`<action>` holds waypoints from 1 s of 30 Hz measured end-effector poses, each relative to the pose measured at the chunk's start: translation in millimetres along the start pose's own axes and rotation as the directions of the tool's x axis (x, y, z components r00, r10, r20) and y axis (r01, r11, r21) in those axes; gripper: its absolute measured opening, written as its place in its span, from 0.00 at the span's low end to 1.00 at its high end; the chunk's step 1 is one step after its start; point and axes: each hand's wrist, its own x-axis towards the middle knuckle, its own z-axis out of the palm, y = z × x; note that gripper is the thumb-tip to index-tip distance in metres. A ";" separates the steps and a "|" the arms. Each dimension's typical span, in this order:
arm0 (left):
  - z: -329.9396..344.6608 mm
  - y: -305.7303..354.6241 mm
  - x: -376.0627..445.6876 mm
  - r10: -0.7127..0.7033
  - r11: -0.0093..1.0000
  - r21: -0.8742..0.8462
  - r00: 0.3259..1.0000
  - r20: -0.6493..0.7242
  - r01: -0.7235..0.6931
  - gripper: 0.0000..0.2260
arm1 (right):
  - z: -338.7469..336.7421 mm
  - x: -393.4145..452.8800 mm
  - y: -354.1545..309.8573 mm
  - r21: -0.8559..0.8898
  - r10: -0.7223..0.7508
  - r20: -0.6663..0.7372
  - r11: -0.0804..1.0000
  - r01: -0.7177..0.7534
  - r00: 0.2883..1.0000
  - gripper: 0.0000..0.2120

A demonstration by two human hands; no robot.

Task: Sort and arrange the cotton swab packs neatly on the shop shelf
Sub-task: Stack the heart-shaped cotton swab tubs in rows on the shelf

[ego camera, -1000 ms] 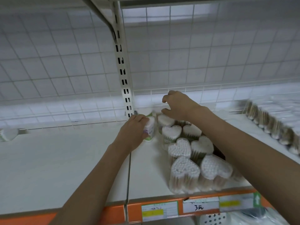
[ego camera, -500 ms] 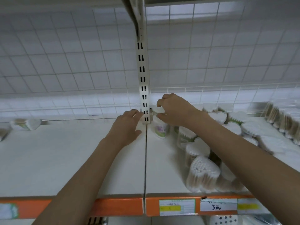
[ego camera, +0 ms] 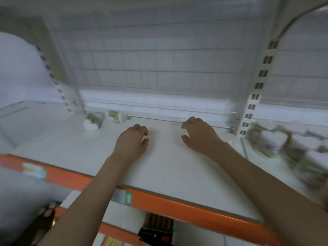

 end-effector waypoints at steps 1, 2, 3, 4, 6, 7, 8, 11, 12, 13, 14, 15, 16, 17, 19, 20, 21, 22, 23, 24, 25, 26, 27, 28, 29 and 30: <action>-3.6 -18.9 -5.9 -0.044 0.999 -0.029 0.999 -0.028 0.043 0.10 | 11.0 7.4 -14.2 0.035 -0.001 -0.013 0.999 0.001 1.000 0.16; -6.9 -37.6 -11.6 -0.088 0.995 -0.060 0.995 -0.052 0.085 0.09 | 22.1 15.0 -28.5 0.064 -0.002 -0.017 0.998 0.003 1.000 0.16; -10.2 -56.1 -16.3 -0.133 0.988 -0.083 0.988 -0.073 0.127 0.09 | 33.1 23.0 -42.3 0.082 -0.009 -0.013 0.997 0.010 1.000 0.16; -13.6 -74.5 -20.0 -0.175 0.981 -0.094 0.980 -0.090 0.167 0.09 | 43.4 31.8 -55.7 0.089 -0.019 -0.005 0.996 0.019 1.000 0.17; -19.5 -109.5 -23.4 -0.234 0.971 -0.085 0.966 -0.113 0.226 0.10 | 59.4 50.9 -77.9 0.098 -0.031 0.008 0.995 0.030 1.000 0.17; -22.1 -126.0 -23.2 -0.251 0.967 -0.068 0.961 -0.120 0.244 0.12 | 65.3 61.4 -86.8 0.108 -0.030 0.015 0.994 0.028 0.999 0.17; -24.3 -142.0 -22.1 -0.263 0.965 -0.047 0.957 -0.123 0.259 0.13 | 70.4 72.4 -94.6 0.118 -0.030 0.025 0.993 0.027 0.999 0.18; -29.6 -185.6 -9.7 -0.305 0.952 -0.027 0.946 -0.109 0.304 0.19 | 81.6 107.3 -113.1 0.130 -0.019 0.054 0.991 0.012 0.998 0.21; -30.7 -197.0 -2.4 -0.327 0.945 -0.038 0.940 -0.095 0.325 0.20 | 84.4 118.0 -117.6 0.133 -0.008 0.058 0.991 0.000 0.998 0.23; -31.6 -207.2 5.8 -0.352 0.936 -0.045 0.933 -0.074 0.350 0.21 | 87.2 128.5 -122.3 0.133 0.000 0.056 0.991 -0.007 0.998 0.24; -32.1 -216.0 14.3 -0.371 0.928 -0.047 0.927 -0.051 0.369 0.23 | 90.1 138.4 -127.0 0.128 0.002 0.051 0.992 -0.009 0.999 0.26; -32.0 -223.0 23.1 -0.384 0.923 -0.045 0.923 -0.026 0.383 0.24 | 92.7 147.5 -131.6 0.123 0.003 0.045 0.992 -0.008 0.999 0.27; -31.0 -228.9 31.5 -0.391 0.920 -0.041 0.920 -0.004 0.391 0.25 | 94.9 155.8 -136.0 0.120 0.001 0.039 0.993 -0.006 0.999 0.29; -30.0 -235.8 40.3 -0.398 0.917 -0.034 0.917 0.019 0.398 0.26 | 98.0 165.0 -141.5 0.123 0.001 0.033 0.992 -0.005 0.999 0.30; -26.5 -242.5 53.8 -0.419 0.907 -0.021 0.906 0.059 0.421 0.29 | 101.8 175.7 -147.9 0.137 0.003 0.027 0.991 -0.007 1.000 0.32; -24.6 -247.0 60.1 -0.431 0.901 -0.015 0.899 0.078 0.433 0.31 | 104.9 181.1 -151.2 0.149 0.011 0.027 0.989 -0.015 1.000 0.33; -22.5 -250.7 65.7 -0.441 0.896 -0.007 0.893 0.095 0.443 0.33 | 108.0 185.6 -154.2 0.164 0.023 0.027 0.986 -0.027 0.999 0.33; -20.5 -253.8 71.1 -0.449 0.892 -0.006 0.886 0.114 0.452 0.34 | 111.2 189.2 -157.0 0.182 0.040 0.027 0.982 -0.045 0.999 0.34; -18.6 -256.3 75.5 -0.456 0.887 -0.009 0.879 0.137 0.462 0.36 | 114.6 192.2 -159.7 0.203 0.061 0.027 0.977 -0.065 0.998 0.35; -16.9 -257.9 79.3 -0.462 0.882 -0.017 0.872 0.162 0.470 0.37 | 117.9 194.7 -162.4 0.222 0.085 0.028 0.971 -0.089 0.996 0.35; -14.9 -258.8 82.5 -0.467 0.878 -0.022 0.865 0.185 0.478 0.38 | 121.4 197.0 -164.8 0.239 0.105 0.024 0.965 -0.108 0.994 0.36; -12.9 -258.9 85.0 -0.470 0.875 -0.020 0.859 0.202 0.484 0.38 | 124.9 198.6 -166.8 0.251 0.121 0.021 0.960 -0.122 0.992 0.36; -10.4 -258.6 87.0 -0.474 0.873 -0.012 0.854 0.213 0.487 0.38 | 128.4 199.9 -168.6 0.260 0.129 0.022 0.957 -0.130 0.991 0.36; -7.7 -258.0 88.4 -0.478 0.871 -0.004 0.851 0.218 0.491 0.37 | 131.6 200.8 -169.8 0.270 0.135 0.028 0.953 -0.137 0.991 0.36; -4.8 -257.3 89.7 -0.485 0.867 -0.005 0.848 0.215 0.498 0.35 | 134.3 202.1 -170.6 0.279 0.138 0.035 0.950 -0.143 0.990 0.35; -2.0 -256.8 90.7 -0.496 0.860 -0.017 0.843 0.209 0.510 0.33 | 136.2 203.3 -171.0 0.287 0.143 0.043 0.946 -0.149 0.989 0.33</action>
